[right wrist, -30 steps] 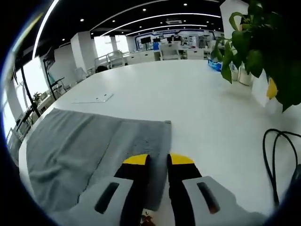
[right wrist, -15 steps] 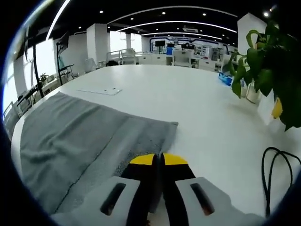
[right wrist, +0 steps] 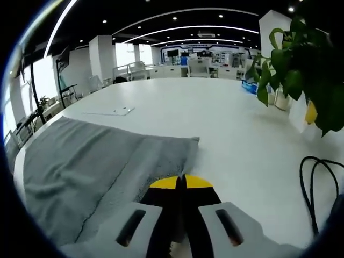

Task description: Fold the towel on the table until its edges align and the towel forms a compact rectangular stack.

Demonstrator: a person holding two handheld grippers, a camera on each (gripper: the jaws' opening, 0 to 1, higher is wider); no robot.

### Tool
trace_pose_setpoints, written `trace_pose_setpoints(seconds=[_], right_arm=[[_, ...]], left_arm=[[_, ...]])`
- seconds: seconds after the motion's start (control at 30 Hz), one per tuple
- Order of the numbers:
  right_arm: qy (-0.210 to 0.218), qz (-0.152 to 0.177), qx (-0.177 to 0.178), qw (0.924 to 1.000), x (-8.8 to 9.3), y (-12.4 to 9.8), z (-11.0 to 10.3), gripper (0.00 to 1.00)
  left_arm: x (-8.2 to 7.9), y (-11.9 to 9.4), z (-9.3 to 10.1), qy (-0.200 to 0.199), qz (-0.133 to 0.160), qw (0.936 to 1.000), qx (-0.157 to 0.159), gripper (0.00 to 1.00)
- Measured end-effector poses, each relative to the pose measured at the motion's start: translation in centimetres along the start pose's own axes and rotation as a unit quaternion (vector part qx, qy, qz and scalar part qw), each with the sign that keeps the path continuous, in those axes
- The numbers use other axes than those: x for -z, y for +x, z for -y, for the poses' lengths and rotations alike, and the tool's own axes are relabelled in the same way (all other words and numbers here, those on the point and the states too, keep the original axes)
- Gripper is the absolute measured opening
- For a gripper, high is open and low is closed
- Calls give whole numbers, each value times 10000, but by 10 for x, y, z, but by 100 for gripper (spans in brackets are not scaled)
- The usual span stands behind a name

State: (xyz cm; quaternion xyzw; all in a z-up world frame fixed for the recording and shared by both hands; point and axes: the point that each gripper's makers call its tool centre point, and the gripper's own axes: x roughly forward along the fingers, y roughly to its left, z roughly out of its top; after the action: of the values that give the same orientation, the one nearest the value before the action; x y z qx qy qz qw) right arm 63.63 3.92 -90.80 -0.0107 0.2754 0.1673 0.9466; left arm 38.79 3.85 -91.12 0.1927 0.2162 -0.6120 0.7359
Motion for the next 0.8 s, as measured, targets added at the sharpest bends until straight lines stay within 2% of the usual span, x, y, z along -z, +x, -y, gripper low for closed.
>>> trace_pose_setpoints(seconds=[0.23, 0.53, 0.8], right_arm=[[190, 130, -124, 9997, -20, -10, 1, 0], [253, 311, -368, 9985, -41, -22, -20, 0], [296, 477, -448, 9974, -63, -36, -33, 0]], left_arm=[[-10, -13, -4, -123, 106, 9998, -93, 3], [-24, -31, -10, -94, 232, 9994, -246, 3], [-41, -49, -12, -114, 437, 9983, -363, 3]])
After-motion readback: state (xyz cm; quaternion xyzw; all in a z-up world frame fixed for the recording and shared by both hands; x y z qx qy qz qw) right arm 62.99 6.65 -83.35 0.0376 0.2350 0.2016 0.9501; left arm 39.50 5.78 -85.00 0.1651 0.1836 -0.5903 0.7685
